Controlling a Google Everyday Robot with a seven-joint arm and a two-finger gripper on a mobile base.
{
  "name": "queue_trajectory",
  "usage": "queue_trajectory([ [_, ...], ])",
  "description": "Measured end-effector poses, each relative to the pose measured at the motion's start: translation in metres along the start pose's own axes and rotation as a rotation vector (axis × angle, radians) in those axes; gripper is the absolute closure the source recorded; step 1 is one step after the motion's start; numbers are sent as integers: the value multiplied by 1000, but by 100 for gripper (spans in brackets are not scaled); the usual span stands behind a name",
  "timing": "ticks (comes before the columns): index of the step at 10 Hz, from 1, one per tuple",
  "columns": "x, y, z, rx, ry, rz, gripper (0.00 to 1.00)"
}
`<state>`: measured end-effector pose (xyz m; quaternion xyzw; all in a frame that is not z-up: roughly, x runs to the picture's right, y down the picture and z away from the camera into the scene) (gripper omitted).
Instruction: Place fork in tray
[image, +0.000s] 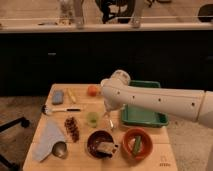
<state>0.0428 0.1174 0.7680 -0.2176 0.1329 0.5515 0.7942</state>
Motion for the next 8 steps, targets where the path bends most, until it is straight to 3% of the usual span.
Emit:
queue_trajectory([
  [8, -28, 1, 29, -41, 27, -24, 20],
])
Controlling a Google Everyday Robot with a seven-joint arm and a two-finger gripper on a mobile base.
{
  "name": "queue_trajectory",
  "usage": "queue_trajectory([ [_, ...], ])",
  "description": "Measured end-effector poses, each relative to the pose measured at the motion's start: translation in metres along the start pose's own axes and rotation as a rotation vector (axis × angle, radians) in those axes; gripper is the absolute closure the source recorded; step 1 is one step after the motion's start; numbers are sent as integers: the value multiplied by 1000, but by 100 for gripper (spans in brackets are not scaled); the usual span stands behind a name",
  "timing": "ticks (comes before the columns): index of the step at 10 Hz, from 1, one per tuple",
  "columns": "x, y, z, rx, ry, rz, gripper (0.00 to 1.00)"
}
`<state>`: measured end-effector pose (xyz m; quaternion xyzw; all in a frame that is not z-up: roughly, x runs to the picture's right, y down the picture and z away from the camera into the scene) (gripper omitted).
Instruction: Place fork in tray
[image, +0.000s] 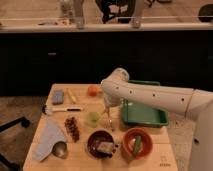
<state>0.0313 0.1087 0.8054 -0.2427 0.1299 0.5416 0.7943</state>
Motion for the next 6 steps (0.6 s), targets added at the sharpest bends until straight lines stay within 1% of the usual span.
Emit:
queue_trajectory([
  [6, -18, 14, 17, 3, 40, -54, 20],
])
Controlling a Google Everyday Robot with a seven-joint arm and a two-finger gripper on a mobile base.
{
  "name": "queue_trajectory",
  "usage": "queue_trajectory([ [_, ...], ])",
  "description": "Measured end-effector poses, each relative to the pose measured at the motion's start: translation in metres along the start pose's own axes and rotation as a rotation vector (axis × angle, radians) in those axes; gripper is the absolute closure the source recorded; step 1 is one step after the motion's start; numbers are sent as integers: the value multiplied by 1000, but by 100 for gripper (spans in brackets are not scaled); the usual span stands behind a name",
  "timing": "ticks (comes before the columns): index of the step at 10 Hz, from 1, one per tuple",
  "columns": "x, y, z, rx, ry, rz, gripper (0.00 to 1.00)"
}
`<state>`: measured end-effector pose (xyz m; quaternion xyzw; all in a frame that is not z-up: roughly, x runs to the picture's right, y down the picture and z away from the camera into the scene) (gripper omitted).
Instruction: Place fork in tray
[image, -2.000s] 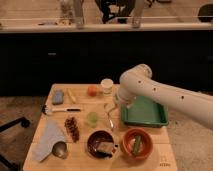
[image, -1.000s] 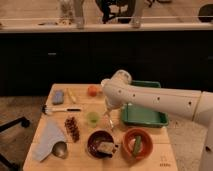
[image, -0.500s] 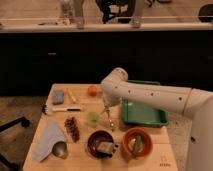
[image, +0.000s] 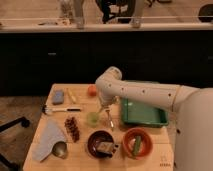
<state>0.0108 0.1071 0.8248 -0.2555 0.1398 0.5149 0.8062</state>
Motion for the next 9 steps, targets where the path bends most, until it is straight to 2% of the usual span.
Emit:
queue_trajectory([
  [4, -6, 0, 6, -3, 21, -21, 20],
  [9, -4, -1, 6, -3, 24, -19, 20],
])
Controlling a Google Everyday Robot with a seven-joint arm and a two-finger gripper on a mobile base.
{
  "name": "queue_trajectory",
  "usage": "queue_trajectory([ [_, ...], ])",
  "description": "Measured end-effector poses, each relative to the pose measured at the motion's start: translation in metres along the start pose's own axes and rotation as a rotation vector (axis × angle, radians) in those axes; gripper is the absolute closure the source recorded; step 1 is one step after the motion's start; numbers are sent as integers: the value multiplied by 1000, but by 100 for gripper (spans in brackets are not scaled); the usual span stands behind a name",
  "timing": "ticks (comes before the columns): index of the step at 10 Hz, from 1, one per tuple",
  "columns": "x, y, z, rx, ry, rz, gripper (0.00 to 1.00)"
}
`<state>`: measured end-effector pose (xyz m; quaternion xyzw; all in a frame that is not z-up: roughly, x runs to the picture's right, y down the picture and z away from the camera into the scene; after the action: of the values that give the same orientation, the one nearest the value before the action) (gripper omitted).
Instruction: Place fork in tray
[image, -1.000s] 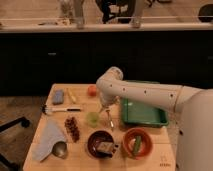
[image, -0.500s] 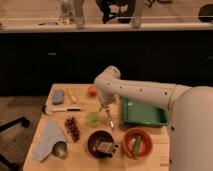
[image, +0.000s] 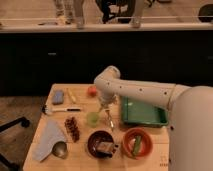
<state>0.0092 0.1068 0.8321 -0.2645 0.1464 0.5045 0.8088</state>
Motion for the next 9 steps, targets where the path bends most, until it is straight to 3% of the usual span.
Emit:
queue_trajectory([
  [2, 2, 1, 3, -12, -8, 10, 20],
  [9, -25, 4, 16, -20, -14, 30, 20],
])
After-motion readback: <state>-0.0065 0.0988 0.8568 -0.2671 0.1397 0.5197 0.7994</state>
